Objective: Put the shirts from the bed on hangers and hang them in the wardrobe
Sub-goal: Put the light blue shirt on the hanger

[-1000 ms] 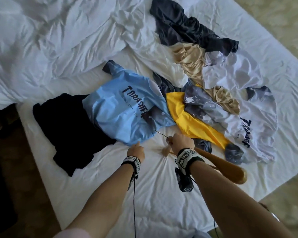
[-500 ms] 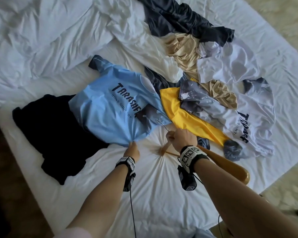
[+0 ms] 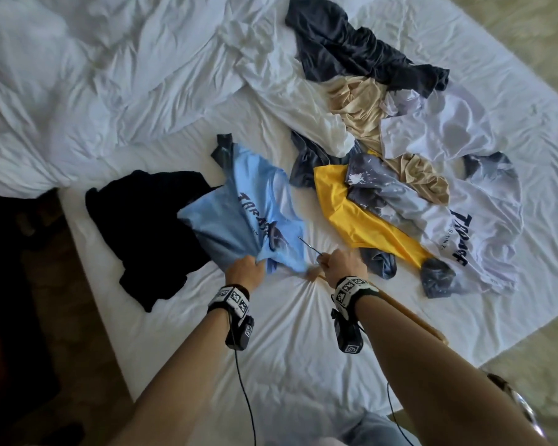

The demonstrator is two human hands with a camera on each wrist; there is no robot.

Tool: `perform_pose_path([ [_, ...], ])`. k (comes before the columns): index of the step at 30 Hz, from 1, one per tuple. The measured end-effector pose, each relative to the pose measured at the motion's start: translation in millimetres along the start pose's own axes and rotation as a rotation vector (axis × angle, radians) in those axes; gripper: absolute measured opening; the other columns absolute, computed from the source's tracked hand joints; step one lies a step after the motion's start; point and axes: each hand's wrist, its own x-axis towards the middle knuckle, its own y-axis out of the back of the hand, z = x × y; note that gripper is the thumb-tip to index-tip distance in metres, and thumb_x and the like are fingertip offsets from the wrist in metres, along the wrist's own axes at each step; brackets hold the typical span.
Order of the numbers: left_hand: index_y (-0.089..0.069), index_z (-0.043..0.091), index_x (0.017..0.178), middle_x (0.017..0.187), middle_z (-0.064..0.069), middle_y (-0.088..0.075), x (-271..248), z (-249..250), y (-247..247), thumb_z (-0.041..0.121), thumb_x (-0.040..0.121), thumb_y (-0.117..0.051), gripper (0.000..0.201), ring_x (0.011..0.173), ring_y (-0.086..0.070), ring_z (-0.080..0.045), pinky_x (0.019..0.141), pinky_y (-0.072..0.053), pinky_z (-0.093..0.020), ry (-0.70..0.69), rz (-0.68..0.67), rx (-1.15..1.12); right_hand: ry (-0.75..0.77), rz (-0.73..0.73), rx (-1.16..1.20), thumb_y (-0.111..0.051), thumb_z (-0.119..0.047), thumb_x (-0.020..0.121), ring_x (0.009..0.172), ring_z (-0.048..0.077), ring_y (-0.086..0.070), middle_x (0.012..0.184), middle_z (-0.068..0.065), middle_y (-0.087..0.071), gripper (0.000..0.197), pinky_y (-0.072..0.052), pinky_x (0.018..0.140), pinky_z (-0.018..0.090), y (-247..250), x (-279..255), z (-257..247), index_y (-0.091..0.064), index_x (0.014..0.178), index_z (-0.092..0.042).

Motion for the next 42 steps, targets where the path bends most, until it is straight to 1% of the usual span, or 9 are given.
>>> perform_pose_path([
  [8,-0.066,-0.006,0.095,0.112,-0.031,-0.069,-107.5,3.1,45.9,0.031,0.102,-0.052,0.041,0.109,-0.065,-0.041,0.086,-0.047,-0.039,-0.027,0.107,-0.292,-0.115,-0.156,0.282,-0.063,-0.025,0.101,0.105,0.038,-0.071,0.106,0.019,-0.073,0.03,-0.052,0.075,0.035,-29.8,-62.1,53.8,-0.068,0.114,0.002],
  [12,-0.057,0.006,0.067,0.09,-0.029,-0.071,-167.7,7.7,41.1,0.036,0.102,-0.054,0.046,0.09,-0.071,-0.038,0.074,-0.049,-0.041,-0.079,0.155,-0.486,-0.195,-0.1,0.718,-0.062,-0.018,0.099,0.072,0.026,-0.072,0.084,0.015,-0.075,0.024,-0.058,0.06,0.034,-38.5,-108.5,61.1,-0.07,0.106,0.004],
  [16,-0.069,0.009,0.09,0.083,-0.006,-0.07,-234.4,17.9,56.0,0.038,0.099,-0.049,0.037,0.082,-0.063,-0.023,0.072,-0.045,-0.033,-0.165,0.132,-0.585,-0.14,-0.052,1.09,-0.059,-0.017,0.104,0.066,0.019,-0.068,0.083,0.012,-0.071,0.017,-0.046,0.054,0.027,-30.8,-154.2,63.9,-0.065,0.097,-0.003],
  [19,-0.076,0.024,0.111,0.109,0.009,-0.075,-289.2,25.1,76.0,0.033,0.099,-0.043,0.037,0.107,-0.067,-0.008,0.092,-0.049,-0.022,-0.286,0.176,-0.736,-0.04,0.01,1.185,-0.059,-0.018,0.106,0.071,0.02,-0.07,0.09,0.012,-0.069,0.019,-0.048,0.056,0.026,-15.9,-184.6,68.6,-0.064,0.09,-0.008],
  [23,-0.065,0.023,0.138,0.127,0.019,-0.065,-373.0,34.6,102.7,0.013,0.106,-0.038,0.043,0.12,-0.057,0.011,0.102,-0.039,-0.004,-0.428,0.385,-0.972,0.14,0.077,1.158,-0.06,-0.024,0.106,0.079,0.02,-0.073,0.095,0.01,-0.068,0.024,-0.052,0.067,0.035,13.1,-218.0,71.1,-0.066,0.113,-0.001],
  [30,-0.074,0.021,0.119,0.113,0.012,-0.077,-459.7,26.4,116.5,0.011,0.109,-0.034,0.042,0.112,-0.068,0.0,0.101,-0.051,-0.019,-0.525,0.461,-1.247,0.385,0.046,1.077,-0.065,-0.061,0.093,0.075,0.019,-0.071,0.081,-0.002,-0.072,0.046,-0.052,0.061,0.034,60.9,-285.5,35.8,-0.074,0.107,-0.018],
  [37,-0.076,0.031,0.102,0.1,0.017,-0.078,-497.2,-11.5,113.5,0.019,0.109,-0.041,0.038,0.103,-0.07,0.0,0.095,-0.052,-0.024,-0.476,0.591,-1.171,0.501,-0.176,1.121,-0.059,-0.005,0.084,0.099,0.052,-0.071,0.12,0.042,-0.062,0.018,-0.054,0.074,0.053,44.3,-340.3,-9.6,-0.07,0.096,-0.012],
  [39,-0.077,0.035,0.095,0.094,0.016,-0.079,-499.9,-29.1,111.1,0.026,0.108,-0.044,0.036,0.097,-0.071,-0.002,0.091,-0.054,-0.028,-0.445,0.623,-1.137,0.526,-0.197,1.19,-0.057,0.001,0.08,0.107,0.061,-0.064,0.121,0.04,-0.063,0.036,-0.055,0.086,0.072,35.3,-336.0,-22.3,-0.069,0.111,-0.015],
  [42,-0.074,0.028,0.089,0.078,0.012,-0.075,-506.0,-60.6,108.3,0.032,0.107,-0.047,0.033,0.077,-0.065,0.002,0.08,-0.05,-0.025,-0.381,0.634,-1.048,0.56,-0.124,1.275,-0.056,0.002,0.077,0.096,0.04,-0.074,0.101,0.02,-0.076,0.04,-0.06,0.091,0.055,51.7,-381.8,-44.0,-0.072,0.107,-0.019],
])
